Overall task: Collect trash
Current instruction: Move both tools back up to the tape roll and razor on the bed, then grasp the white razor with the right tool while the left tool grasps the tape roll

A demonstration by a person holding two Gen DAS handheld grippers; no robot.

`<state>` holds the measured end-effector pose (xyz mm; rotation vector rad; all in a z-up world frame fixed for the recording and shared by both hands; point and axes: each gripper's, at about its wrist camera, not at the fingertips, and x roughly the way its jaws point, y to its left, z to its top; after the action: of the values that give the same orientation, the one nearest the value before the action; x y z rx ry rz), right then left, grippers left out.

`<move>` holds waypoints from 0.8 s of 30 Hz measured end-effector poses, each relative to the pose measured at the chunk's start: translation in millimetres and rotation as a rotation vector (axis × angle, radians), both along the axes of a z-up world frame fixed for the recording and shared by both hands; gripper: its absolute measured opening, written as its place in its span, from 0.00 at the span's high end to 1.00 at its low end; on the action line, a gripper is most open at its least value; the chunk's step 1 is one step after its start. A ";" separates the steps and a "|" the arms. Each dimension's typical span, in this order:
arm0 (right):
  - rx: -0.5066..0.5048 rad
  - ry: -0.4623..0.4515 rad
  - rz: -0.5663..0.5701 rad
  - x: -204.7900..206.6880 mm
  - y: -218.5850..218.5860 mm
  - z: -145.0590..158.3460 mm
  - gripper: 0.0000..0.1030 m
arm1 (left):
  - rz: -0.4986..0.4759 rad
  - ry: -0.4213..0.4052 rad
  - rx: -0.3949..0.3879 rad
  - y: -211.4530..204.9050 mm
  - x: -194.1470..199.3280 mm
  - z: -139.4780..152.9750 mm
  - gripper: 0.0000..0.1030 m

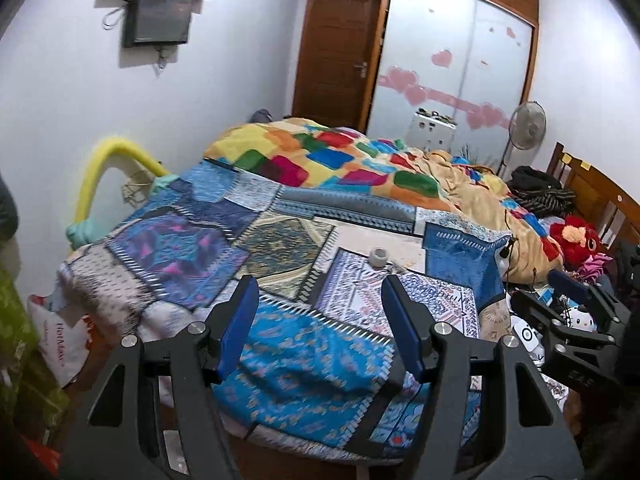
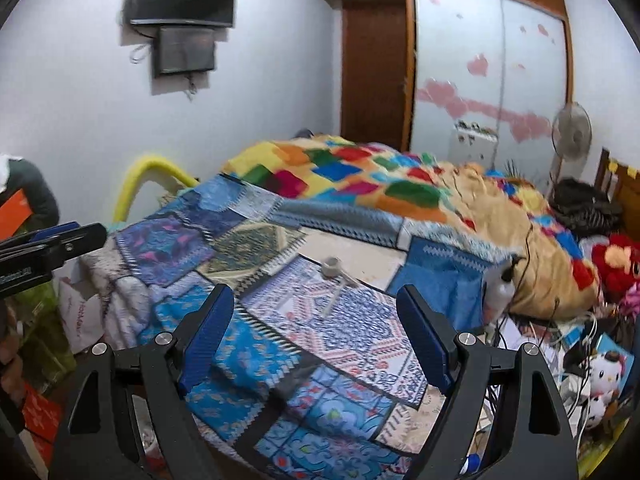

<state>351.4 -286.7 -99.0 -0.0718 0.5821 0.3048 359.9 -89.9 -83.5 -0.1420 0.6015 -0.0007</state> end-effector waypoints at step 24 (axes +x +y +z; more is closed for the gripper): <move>0.070 0.388 -0.073 210.5 10.1 -157.4 0.61 | -0.113 0.169 0.032 -43.9 186.9 -123.4 0.39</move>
<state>561.9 -276.6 -256.4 0.0786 0.9555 0.2687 546.9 -133.8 -206.9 -0.0775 0.7768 -0.0898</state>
